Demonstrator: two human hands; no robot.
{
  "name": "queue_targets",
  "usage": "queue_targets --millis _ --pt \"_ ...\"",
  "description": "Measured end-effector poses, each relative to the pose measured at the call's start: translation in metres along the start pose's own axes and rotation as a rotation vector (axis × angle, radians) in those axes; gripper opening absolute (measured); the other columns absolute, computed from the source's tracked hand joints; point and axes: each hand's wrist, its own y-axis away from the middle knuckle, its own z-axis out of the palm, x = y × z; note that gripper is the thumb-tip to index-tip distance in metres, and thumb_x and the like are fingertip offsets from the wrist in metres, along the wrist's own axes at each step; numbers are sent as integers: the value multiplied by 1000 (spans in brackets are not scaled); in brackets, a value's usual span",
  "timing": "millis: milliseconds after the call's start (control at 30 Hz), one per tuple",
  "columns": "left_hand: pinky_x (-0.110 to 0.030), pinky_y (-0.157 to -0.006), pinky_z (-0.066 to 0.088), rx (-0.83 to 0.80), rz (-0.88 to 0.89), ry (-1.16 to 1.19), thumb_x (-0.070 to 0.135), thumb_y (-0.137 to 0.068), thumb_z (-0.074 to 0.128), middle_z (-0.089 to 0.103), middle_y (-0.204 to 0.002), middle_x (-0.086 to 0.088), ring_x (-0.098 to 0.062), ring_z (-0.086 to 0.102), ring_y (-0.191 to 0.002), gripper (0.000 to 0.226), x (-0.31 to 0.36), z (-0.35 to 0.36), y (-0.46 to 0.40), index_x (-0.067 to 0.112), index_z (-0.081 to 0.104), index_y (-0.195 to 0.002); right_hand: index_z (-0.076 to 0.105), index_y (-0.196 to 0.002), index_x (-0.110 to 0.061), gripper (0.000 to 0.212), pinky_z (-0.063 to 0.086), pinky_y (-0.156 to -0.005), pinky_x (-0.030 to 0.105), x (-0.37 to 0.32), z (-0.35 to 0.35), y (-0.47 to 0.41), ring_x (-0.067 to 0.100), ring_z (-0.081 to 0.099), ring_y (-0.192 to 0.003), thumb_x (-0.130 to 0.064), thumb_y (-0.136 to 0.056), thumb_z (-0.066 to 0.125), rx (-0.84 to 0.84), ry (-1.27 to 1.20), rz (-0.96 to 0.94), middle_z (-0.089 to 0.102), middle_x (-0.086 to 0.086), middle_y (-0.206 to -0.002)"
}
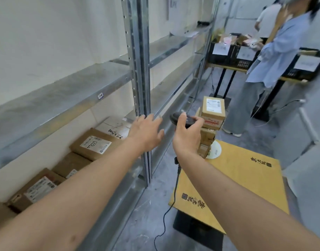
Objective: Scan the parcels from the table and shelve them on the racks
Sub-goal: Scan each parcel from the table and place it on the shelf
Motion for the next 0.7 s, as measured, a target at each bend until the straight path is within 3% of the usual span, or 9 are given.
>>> queue_targets --millis 167,433,700 --pt "-48 -111 40 50 126 1 51 -104 42 57 -139 -11 -35 53 -128 50 59 -12 -27 20 52 -142 42 -119 -28 35 52 -79 46 -3 -59 -29 22 64 -90 -60 -104 44 124 -9 -14 63 -7 -98" --pt "-49 -111 42 40 155 12 52 -105 39 56 -142 -9 -31 53 -129 52 151 -5 -90 23 49 -147 40 -120 -27 32 43 -64 36 6 -144 -109 12 61 -83 -55 -107 42 197 -3 17 61 -8 -95" --pt "-52 -116 37 -20 52 71 52 -103 48 51 -149 -10 -34 49 -135 54 212 24 -147 22 49 -148 41 -121 -27 35 39 -61 33 25 -188 -197 18 67 -90 -59 -106 42 142 48 44 66 -6 -99"
